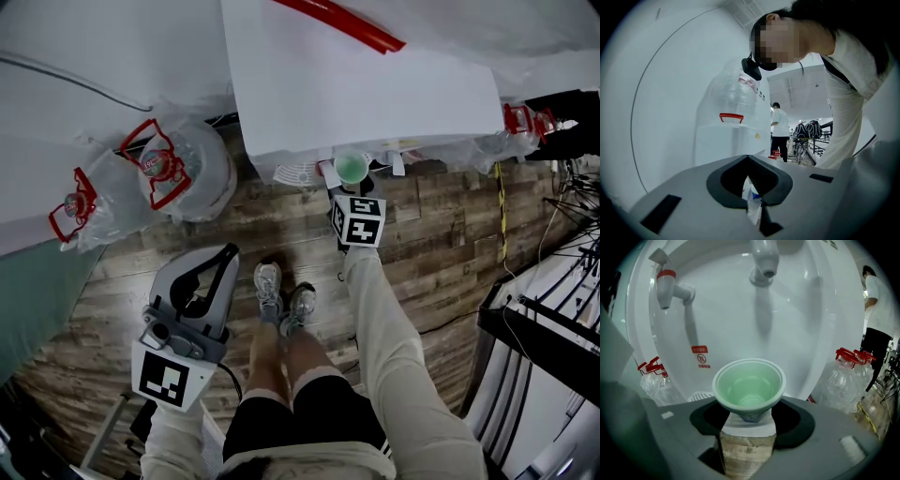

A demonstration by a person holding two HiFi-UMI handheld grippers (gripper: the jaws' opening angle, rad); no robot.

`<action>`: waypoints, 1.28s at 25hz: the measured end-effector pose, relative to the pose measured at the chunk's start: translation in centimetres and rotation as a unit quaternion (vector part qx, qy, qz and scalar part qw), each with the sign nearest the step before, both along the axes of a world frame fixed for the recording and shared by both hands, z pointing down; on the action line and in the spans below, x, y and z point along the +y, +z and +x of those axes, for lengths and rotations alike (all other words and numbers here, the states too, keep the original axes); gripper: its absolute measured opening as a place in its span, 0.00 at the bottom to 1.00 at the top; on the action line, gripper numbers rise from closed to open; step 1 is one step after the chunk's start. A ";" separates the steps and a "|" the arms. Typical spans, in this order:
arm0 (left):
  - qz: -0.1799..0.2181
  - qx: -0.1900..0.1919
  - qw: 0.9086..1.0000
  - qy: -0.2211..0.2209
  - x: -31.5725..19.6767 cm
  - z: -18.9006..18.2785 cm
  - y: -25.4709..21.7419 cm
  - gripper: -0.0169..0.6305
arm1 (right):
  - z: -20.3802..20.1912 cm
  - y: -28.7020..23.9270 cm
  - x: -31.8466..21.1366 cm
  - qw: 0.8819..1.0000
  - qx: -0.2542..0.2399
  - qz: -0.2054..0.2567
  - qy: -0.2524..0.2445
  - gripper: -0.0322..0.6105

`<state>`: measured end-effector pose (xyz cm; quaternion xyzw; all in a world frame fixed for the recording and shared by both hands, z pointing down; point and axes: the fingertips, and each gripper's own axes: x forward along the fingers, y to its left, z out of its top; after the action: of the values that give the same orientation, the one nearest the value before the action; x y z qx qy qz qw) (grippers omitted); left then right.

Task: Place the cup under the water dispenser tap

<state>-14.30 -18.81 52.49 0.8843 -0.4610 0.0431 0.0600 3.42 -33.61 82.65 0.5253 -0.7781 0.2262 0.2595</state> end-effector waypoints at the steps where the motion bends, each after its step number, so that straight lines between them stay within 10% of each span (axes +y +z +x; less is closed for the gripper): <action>1: 0.000 0.000 1.000 0.001 0.0 0.0 0.1 0.03 | 0.0 0.1 -0.1 1.000 -0.001 0.000 0.002 0.49; 32: 0.001 0.000 0.999 0.041 -0.2 1.4 -0.7 0.03 | 0.9 -1.9 2.2 1.000 -0.008 0.011 -0.009 0.56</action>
<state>-12.92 -18.98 51.84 0.9025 -0.4244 0.0449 0.0578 4.33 -31.45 80.70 0.5193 -0.7872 0.2200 0.2494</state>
